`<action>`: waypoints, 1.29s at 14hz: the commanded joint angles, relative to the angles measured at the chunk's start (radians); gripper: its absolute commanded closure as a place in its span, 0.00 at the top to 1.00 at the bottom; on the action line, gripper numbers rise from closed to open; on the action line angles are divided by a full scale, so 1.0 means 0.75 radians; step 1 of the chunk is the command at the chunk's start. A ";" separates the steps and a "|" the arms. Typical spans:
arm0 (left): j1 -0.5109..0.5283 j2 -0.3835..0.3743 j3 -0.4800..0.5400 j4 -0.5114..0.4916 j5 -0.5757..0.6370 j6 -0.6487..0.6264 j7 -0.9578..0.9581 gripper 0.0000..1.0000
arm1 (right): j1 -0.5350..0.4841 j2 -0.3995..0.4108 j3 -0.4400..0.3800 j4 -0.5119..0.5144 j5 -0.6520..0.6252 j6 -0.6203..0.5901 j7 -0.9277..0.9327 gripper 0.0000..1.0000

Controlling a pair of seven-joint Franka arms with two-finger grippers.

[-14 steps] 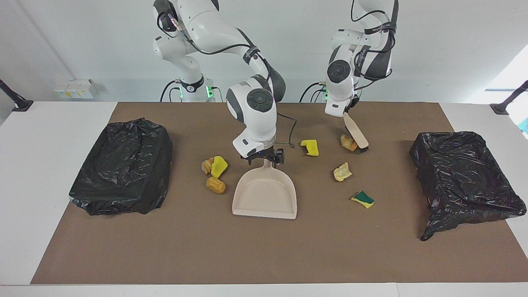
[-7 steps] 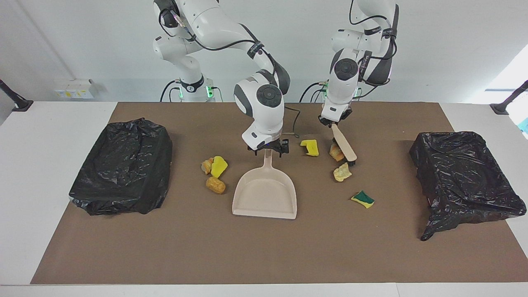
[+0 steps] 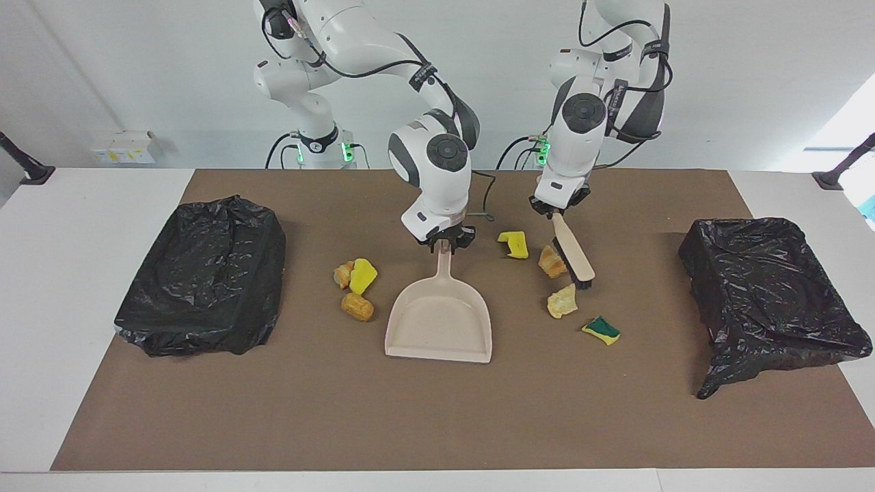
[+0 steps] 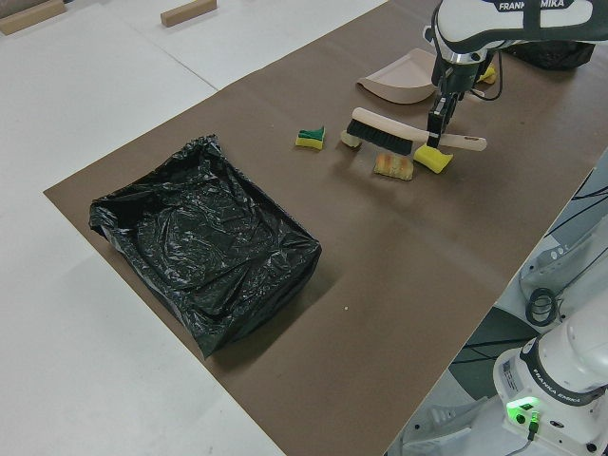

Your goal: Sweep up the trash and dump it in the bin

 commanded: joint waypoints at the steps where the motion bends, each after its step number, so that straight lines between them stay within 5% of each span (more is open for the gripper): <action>1: 0.131 0.030 -0.007 0.061 -0.020 -0.020 0.231 0.00 | -0.019 -0.025 0.001 -0.024 0.042 0.021 -0.007 0.00; 6: 0.295 0.271 -0.007 0.302 -0.012 0.015 0.540 0.00 | -0.123 -0.169 -0.001 -0.038 0.126 -0.018 -0.466 0.00; 10: 0.363 0.398 -0.007 0.335 0.002 0.170 0.677 0.00 | -0.178 -0.368 -0.005 -0.175 0.026 -0.130 -0.921 0.00; 14: 0.383 0.394 -0.007 0.305 0.000 0.193 0.815 0.00 | -0.099 -0.519 -0.001 -0.369 -0.186 -0.149 -1.202 0.00; 18: 0.293 0.343 -0.011 0.255 0.000 0.003 0.835 0.00 | -0.039 -0.632 0.001 -0.529 -0.234 -0.169 -1.353 0.00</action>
